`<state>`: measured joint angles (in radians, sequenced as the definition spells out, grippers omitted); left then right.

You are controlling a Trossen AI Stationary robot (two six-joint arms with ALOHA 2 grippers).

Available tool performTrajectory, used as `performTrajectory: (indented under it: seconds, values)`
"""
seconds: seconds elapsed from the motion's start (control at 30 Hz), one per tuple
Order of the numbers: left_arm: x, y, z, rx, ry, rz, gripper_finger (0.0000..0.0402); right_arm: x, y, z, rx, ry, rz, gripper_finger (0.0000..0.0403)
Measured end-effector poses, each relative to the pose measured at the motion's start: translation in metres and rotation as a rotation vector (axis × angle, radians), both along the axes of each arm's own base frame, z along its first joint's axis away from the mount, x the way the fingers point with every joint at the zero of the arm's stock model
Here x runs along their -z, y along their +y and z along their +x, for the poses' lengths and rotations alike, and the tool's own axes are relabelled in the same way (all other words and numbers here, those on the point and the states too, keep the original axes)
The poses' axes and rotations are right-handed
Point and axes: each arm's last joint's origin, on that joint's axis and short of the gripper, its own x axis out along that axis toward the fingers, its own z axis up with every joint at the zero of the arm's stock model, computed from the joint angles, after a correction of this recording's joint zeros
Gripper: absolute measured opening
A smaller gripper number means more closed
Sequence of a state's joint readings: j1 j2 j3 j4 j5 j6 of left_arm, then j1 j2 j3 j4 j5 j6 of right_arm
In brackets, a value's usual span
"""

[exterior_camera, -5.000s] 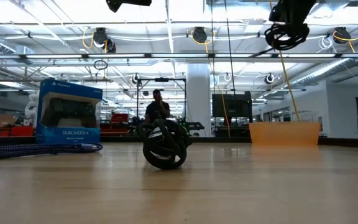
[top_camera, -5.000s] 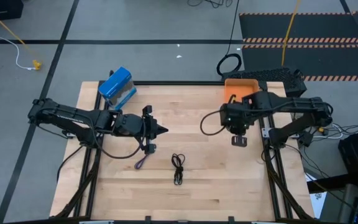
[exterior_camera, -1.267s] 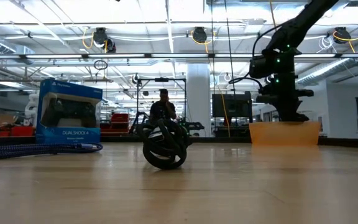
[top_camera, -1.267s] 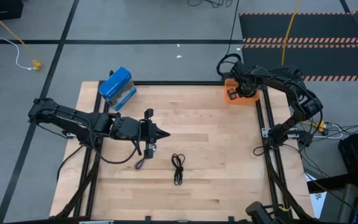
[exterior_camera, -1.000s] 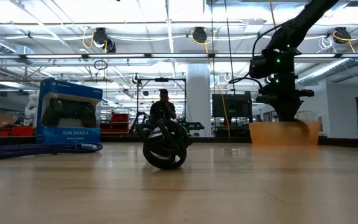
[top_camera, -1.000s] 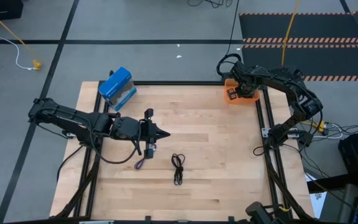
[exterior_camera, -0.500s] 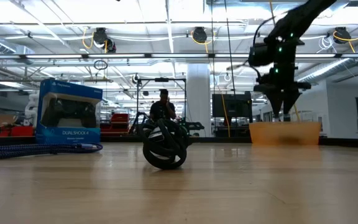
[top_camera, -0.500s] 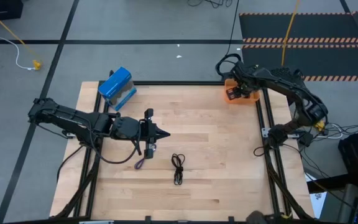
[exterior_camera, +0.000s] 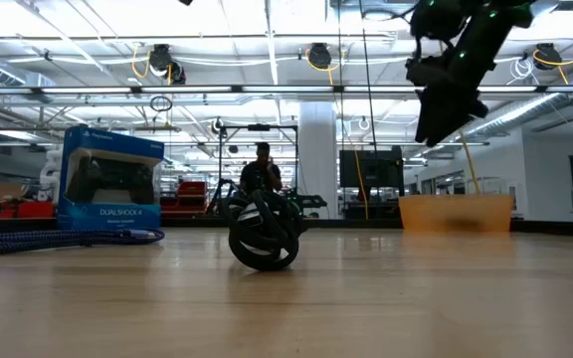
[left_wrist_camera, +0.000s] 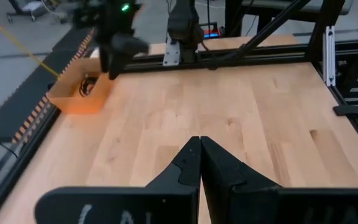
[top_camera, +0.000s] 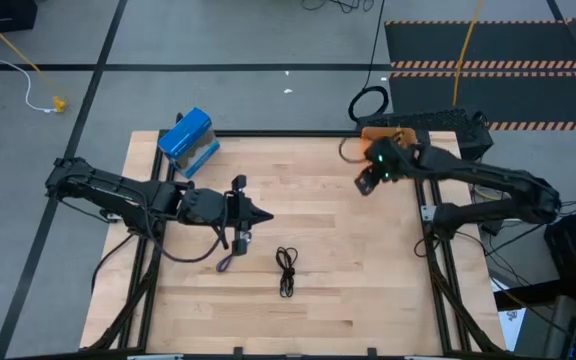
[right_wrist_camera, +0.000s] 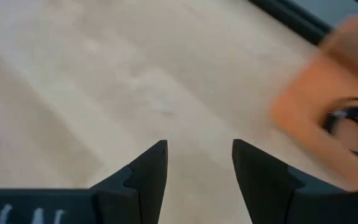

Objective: Pick and place USB-C Cables
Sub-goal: Put the blue charger cable into the orange bin

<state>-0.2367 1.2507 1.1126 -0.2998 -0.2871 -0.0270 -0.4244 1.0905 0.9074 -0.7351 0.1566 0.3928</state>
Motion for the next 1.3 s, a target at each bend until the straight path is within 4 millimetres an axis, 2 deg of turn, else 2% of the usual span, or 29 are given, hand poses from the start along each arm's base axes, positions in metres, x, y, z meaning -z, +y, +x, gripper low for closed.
performTrajectory:
  seconds: [0.23,0.43,0.53,0.8,0.97,1.3]
  values:
    - [0.013,0.000,-0.007,-0.085,0.131,-0.137,0.0010,0.008,0.036,0.003,-0.168,-0.098,-0.028,0.0174]
    - [0.036,-0.010,-0.017,-0.215,0.342,-0.234,0.0011,0.010,0.047,0.005,-0.258,-0.100,-0.044,0.0173]
    - [0.052,-0.016,-0.015,-0.290,0.437,-0.262,0.0017,0.010,0.052,0.006,-0.289,-0.095,-0.047,0.0173]
    - [0.098,-0.021,-0.006,-0.520,0.709,-0.350,0.0095,0.011,0.065,0.007,-0.356,-0.089,-0.041,0.0173]
    - [0.119,-0.024,-0.001,-0.616,0.814,-0.376,0.0138,0.011,0.074,0.008,-0.374,-0.101,-0.022,0.0173]
    - [0.157,-0.031,0.011,-0.691,0.955,-0.400,0.0170,0.008,0.087,0.013,-0.408,-0.167,-0.014,0.0173]
